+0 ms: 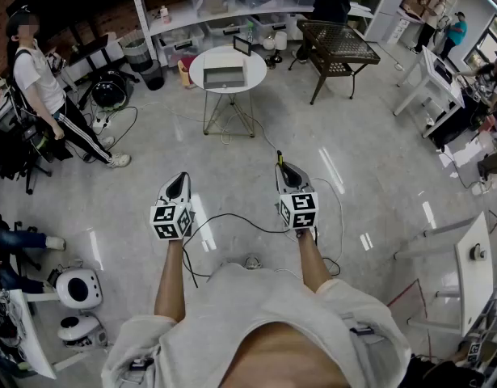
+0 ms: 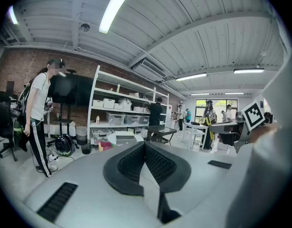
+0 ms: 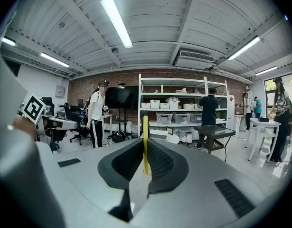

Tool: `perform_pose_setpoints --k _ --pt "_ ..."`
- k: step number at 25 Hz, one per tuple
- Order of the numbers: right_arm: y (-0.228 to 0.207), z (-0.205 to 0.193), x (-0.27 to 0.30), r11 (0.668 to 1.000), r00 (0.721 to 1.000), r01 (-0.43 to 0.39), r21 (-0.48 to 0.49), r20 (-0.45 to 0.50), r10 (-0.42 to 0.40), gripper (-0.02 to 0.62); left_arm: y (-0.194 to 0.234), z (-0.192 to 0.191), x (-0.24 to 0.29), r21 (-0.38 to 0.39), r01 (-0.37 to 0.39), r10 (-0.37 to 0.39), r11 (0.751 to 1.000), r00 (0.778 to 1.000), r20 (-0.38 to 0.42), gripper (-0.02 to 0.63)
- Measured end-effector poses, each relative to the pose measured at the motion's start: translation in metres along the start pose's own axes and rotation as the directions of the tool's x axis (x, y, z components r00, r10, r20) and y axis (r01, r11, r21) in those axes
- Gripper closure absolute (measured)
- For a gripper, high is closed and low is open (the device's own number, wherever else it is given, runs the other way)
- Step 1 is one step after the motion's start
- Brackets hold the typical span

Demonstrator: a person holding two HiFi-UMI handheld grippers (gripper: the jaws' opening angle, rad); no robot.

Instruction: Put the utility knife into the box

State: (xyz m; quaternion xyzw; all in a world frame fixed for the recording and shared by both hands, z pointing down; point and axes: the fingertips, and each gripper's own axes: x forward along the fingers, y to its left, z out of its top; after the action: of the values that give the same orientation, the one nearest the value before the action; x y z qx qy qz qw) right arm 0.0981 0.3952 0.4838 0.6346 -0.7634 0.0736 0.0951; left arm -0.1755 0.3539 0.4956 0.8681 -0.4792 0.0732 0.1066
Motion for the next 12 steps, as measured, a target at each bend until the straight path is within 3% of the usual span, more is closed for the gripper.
perform_pose_setpoints --k 12 --pt "-0.016 -0.002 0.003 1.0 1.0 -0.001 0.004 -0.003 0.001 0.546 -0.011 -0.005 0.007 0.013 -0.01 0.01 1.0 1.0 -0.016 0.586"
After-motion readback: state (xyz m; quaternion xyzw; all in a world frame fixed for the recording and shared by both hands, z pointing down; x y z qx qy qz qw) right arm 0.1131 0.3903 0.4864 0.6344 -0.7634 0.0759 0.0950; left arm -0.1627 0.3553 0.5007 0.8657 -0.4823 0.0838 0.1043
